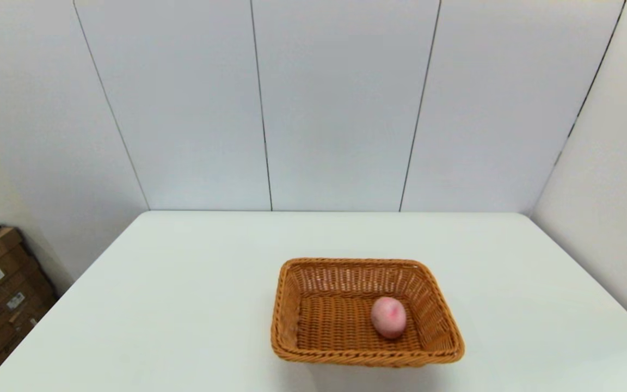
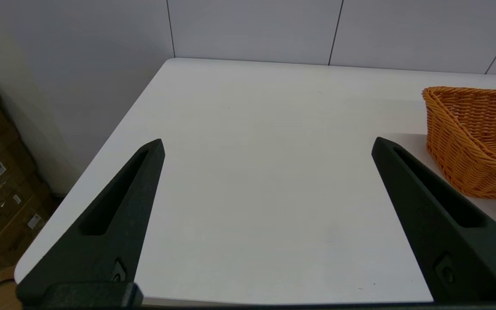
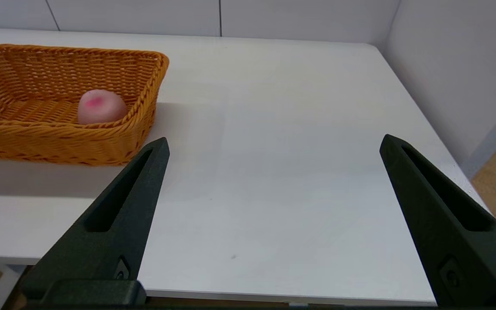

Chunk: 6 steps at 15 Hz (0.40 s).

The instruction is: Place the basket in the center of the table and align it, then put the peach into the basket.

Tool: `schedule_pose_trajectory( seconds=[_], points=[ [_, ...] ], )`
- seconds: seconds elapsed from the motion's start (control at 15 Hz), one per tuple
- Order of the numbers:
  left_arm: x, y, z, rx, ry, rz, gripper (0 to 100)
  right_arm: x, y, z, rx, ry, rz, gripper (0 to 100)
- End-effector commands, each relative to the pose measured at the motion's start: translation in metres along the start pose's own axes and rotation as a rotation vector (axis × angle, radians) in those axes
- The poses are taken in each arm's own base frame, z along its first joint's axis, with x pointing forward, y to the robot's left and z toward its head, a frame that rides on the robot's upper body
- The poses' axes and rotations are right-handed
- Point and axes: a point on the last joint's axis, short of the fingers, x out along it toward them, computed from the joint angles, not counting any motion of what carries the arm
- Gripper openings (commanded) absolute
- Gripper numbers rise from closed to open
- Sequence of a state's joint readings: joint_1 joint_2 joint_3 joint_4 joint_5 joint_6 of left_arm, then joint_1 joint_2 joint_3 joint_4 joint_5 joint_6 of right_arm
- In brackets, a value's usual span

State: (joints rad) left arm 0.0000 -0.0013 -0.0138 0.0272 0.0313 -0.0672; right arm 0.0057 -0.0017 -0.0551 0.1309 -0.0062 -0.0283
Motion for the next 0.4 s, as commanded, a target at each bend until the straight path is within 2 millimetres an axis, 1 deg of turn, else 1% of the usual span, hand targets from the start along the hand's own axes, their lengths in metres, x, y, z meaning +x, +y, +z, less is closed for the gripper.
schedule_pose_trajectory(
  seconds=[0.07, 0.4],
  points=[
    [0.0, 0.0, -0.0001, 0.0, 0.0, 0.001, 100, 0.0004, 0.0, -0.0008, -0.001, 0.006, -0.001, 100],
    [0.0, 0.0, -0.0001, 0.0, 0.0, 0.001, 100, 0.0003, 0.0, -0.0009, 0.028, 0.004, 0.0, 100]
  ],
)
